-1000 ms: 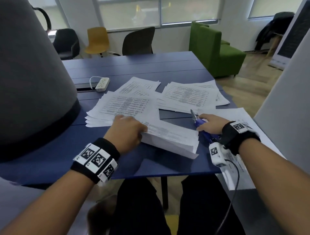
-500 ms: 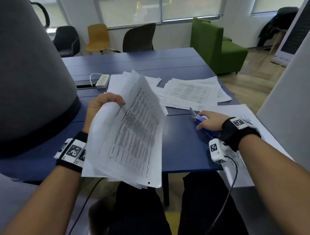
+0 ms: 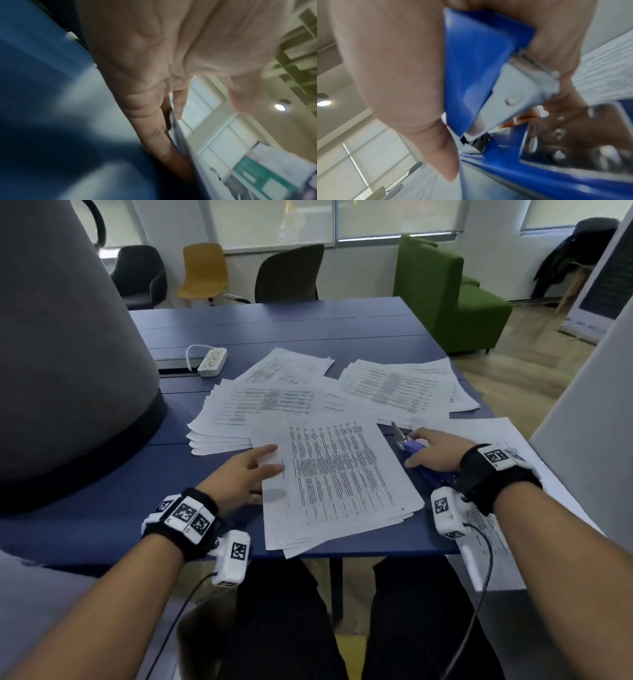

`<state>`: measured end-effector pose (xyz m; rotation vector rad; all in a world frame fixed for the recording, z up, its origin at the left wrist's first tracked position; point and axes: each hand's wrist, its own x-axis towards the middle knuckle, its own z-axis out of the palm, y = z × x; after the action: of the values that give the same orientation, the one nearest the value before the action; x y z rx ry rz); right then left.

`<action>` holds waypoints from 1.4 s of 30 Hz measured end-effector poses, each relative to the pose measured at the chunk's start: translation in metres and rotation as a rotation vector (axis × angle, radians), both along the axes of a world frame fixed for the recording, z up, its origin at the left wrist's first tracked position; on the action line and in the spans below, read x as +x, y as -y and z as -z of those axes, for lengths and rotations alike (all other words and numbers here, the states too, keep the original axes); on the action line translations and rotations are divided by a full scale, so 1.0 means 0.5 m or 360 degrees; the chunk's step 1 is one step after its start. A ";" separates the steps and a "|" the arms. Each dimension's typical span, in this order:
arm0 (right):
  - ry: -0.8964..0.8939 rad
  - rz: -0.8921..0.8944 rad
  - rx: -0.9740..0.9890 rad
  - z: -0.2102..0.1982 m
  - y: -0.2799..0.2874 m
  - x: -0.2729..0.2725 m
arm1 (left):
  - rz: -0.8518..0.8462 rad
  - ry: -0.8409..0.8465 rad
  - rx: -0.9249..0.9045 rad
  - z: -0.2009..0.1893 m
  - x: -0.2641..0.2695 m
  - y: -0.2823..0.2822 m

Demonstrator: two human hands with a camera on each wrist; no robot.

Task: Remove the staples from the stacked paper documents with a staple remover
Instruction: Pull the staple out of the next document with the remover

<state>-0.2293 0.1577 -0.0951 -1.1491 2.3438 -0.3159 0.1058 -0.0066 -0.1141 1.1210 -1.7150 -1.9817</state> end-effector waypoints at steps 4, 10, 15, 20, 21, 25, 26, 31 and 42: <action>-0.0043 0.0007 -0.0011 0.005 0.001 0.002 | 0.0297 0.0364 -0.0834 0.005 0.008 0.000; -0.0024 0.0032 -0.0056 0.001 -0.006 0.005 | 0.0253 0.0316 -0.0921 0.000 -0.005 -0.004; 0.0005 0.0036 -0.0074 -0.001 -0.010 0.004 | 0.0141 0.0254 -0.0913 0.001 -0.016 0.008; 0.0027 0.0038 -0.0119 0.002 -0.013 0.005 | -0.0192 0.0286 -0.0923 -0.015 -0.057 0.045; 0.0033 0.0046 -0.0135 0.005 -0.015 0.005 | -0.0251 0.0321 -0.0954 -0.018 -0.070 0.051; 0.0043 0.0051 -0.0172 0.011 -0.015 0.005 | -0.0573 0.0387 -0.0966 -0.043 -0.123 0.061; 0.0052 0.0054 -0.0172 0.012 -0.015 0.004 | -0.0657 0.0389 -0.0925 -0.049 -0.138 0.070; 0.0042 0.0099 -0.0195 0.007 -0.021 0.008 | -0.0587 0.0600 -0.0808 -0.070 -0.177 0.094; 0.0300 0.0009 -0.0827 -0.112 0.056 0.109 | 0.0276 0.1541 -0.1404 -0.096 -0.111 0.076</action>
<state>-0.1748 0.1299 -0.0390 -1.2712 2.1552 -1.0342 0.0504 -0.0447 -0.0660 1.6516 -2.7522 -0.4406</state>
